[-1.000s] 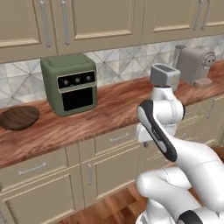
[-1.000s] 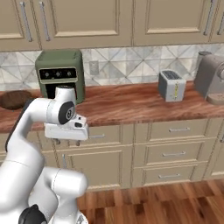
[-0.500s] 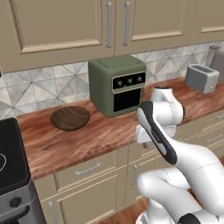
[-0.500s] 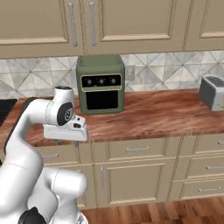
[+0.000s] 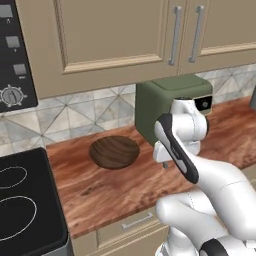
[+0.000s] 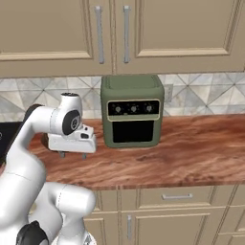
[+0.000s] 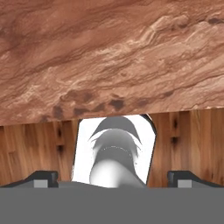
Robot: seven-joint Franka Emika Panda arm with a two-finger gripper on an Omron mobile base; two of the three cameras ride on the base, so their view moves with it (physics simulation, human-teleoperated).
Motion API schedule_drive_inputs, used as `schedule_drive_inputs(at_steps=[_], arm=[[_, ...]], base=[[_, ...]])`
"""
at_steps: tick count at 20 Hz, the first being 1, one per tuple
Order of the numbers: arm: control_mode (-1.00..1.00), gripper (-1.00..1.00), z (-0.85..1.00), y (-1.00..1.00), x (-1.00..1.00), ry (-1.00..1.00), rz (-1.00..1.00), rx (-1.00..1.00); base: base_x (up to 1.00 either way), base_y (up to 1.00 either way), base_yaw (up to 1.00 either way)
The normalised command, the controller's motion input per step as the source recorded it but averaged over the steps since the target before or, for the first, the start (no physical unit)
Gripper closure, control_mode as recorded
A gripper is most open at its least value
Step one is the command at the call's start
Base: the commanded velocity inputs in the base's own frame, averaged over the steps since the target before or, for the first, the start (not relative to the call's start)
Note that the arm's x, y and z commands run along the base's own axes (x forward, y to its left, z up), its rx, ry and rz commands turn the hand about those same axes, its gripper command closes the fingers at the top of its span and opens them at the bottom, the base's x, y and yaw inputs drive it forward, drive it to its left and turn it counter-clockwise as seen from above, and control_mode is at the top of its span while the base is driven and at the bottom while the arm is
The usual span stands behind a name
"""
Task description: Pick the cup and bowl from the counter and place them on the counter next to the sink.
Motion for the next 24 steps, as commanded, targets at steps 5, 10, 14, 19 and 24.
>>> schedule_drive_inputs(at_steps=[5,10,14,19,24], arm=[[1.0,-1.0,0.0,0.0,0.0,0.0,0.0,0.0],[1.0,-1.0,0.0,0.0,0.0,0.0,0.0,0.0],[1.0,-1.0,0.0,0.0,0.0,0.0,0.0,0.0],[-1.0,-1.0,0.0,0.0,0.0,0.0,0.0,0.0],[-1.0,-1.0,0.0,0.43,0.05,-0.03,0.0,0.0]], base=[[0.02,0.01,0.05],[0.0,0.0,0.0],[0.0,0.0,0.0],[0.0,0.0,0.0],[0.0,0.0,0.0]])
